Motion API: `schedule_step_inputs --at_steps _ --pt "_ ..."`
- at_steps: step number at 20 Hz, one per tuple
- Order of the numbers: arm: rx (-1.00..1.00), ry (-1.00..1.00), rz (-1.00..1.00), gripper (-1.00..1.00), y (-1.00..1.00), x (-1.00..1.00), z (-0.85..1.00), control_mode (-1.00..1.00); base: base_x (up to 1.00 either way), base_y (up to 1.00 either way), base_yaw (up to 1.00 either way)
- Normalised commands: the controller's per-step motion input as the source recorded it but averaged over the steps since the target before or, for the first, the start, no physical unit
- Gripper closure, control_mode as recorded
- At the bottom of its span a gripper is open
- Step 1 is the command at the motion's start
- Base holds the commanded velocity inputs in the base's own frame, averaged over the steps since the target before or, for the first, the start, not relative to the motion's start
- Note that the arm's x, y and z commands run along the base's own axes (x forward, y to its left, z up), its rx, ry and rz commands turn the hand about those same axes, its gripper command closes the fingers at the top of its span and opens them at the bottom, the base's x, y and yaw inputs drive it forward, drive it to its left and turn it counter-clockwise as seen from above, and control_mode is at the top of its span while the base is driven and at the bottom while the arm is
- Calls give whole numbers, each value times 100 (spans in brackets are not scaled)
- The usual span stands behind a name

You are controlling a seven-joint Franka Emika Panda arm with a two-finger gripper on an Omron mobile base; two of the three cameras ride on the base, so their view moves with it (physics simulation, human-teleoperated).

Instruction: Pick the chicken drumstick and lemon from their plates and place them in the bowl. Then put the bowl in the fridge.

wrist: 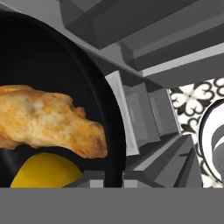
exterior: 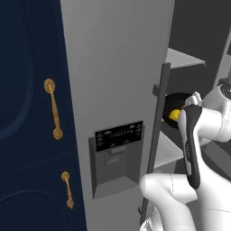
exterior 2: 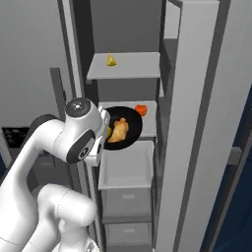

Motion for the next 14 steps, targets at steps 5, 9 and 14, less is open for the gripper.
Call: schedule_step_inputs --at_steps 5,9,14 --pt "0 0 0 100 0 0 0 100 0 -27 20" --pt "0 0 0 100 0 0 0 100 -1 -57 22" --pt "0 0 0 100 0 0 0 100 -5 -18 15"
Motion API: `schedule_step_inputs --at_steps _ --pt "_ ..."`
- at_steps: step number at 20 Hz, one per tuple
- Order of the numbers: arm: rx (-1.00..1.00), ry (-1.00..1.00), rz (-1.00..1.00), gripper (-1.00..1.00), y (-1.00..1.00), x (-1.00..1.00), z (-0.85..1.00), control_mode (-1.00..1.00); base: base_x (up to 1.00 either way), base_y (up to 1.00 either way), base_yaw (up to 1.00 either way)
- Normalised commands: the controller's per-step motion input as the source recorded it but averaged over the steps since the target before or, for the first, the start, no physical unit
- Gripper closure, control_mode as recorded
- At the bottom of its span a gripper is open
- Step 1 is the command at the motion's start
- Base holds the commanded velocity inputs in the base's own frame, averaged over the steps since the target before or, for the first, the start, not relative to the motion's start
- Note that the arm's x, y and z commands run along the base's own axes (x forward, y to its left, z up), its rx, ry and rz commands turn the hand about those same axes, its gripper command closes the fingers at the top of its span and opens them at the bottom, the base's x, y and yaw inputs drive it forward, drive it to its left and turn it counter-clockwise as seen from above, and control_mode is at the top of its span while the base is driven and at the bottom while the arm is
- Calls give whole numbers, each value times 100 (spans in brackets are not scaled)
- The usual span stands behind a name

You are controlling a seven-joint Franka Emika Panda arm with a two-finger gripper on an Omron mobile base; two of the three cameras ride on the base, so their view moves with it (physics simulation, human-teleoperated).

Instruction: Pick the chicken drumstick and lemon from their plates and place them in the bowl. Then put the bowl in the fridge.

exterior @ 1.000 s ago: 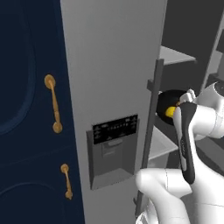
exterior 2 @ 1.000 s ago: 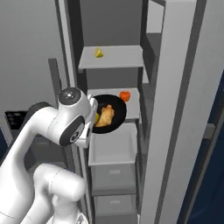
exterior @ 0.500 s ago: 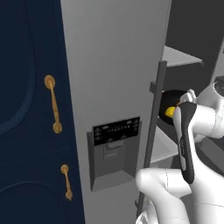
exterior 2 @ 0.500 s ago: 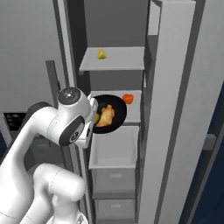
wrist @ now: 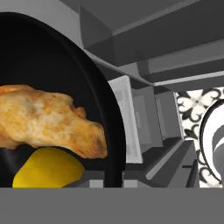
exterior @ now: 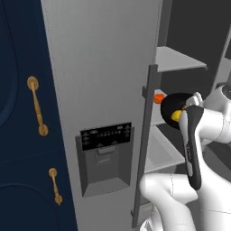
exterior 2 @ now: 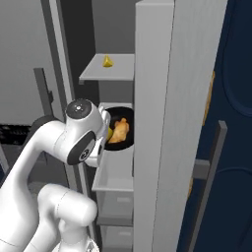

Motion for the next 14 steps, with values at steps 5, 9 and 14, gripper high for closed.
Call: schedule_step_inputs --at_steps 5,9,14 --pt "0 0 1 100 0 13 0 -100 9 0 11" --pt "0 0 6 100 -1 69 -8 -100 0 0 0" --pt "0 -2 4 100 -9 45 -26 -100 0 0 0"
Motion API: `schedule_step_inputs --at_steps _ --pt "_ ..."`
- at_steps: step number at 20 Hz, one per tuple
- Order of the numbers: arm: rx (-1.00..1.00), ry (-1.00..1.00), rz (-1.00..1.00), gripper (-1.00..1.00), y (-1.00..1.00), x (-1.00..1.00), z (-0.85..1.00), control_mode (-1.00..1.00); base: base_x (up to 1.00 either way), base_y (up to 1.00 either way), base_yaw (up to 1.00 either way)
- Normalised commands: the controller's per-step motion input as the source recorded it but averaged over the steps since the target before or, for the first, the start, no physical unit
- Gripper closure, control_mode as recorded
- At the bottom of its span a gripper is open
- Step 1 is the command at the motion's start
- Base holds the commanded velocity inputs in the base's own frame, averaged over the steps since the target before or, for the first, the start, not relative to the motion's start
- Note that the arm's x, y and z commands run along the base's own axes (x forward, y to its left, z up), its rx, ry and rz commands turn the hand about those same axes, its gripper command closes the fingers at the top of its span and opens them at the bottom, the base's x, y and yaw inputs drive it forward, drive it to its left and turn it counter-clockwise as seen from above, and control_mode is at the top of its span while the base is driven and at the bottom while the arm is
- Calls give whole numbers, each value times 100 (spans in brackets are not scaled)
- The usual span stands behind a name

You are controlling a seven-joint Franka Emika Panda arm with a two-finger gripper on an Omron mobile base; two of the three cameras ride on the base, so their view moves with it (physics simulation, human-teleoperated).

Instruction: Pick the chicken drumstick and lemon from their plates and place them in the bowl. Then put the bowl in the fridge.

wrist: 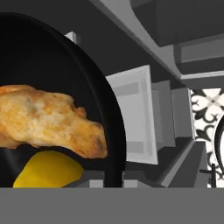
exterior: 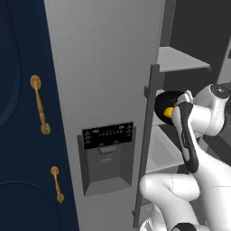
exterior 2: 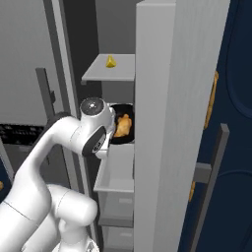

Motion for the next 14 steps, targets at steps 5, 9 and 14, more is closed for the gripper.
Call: schedule_step_inputs --at_steps 5,9,14 --pt "0 -1 2 100 0 42 -30 -100 0 0 0" --pt "0 0 2 100 0 51 -25 -100 0 0 0" --pt "0 0 6 100 0 49 -14 -100 0 0 0"
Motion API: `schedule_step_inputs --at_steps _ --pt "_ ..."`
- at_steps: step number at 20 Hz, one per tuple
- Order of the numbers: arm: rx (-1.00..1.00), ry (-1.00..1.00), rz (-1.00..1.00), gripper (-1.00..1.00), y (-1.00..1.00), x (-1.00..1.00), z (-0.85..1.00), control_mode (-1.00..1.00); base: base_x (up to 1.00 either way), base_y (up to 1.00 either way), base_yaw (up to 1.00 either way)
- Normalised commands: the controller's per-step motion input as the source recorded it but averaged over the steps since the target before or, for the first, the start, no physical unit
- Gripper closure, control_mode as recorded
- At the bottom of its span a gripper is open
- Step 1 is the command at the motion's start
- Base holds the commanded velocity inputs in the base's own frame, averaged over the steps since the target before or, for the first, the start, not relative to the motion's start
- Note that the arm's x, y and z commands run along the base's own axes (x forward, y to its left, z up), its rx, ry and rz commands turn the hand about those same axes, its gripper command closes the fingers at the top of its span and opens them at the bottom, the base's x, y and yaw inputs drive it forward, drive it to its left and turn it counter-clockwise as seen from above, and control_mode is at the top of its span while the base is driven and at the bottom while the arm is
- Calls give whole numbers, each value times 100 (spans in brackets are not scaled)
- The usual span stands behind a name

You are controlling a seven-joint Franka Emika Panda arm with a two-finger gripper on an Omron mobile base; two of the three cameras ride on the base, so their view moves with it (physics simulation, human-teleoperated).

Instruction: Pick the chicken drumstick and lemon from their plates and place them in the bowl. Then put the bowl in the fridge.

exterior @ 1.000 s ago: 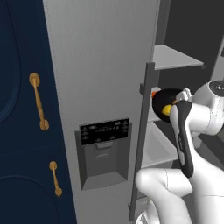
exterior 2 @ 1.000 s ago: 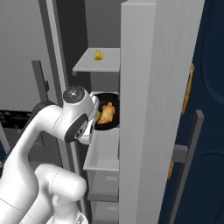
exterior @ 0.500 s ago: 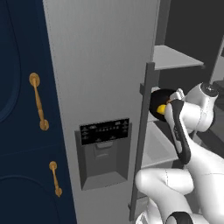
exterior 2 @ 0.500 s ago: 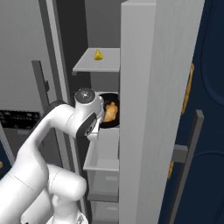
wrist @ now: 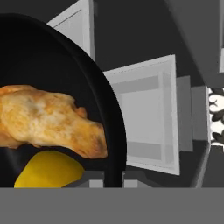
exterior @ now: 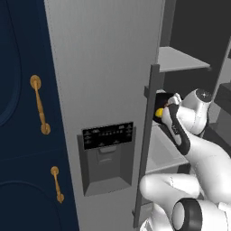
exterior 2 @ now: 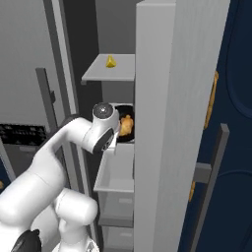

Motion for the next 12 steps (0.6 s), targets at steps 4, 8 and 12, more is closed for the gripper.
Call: schedule_step_inputs --at_steps 4,8,12 --pt "1 4 5 100 0 60 -14 -100 0 0 0" --pt "0 5 0 100 0 65 -20 -100 0 0 0" --pt "0 1 2 100 -1 36 -13 -100 0 0 0"
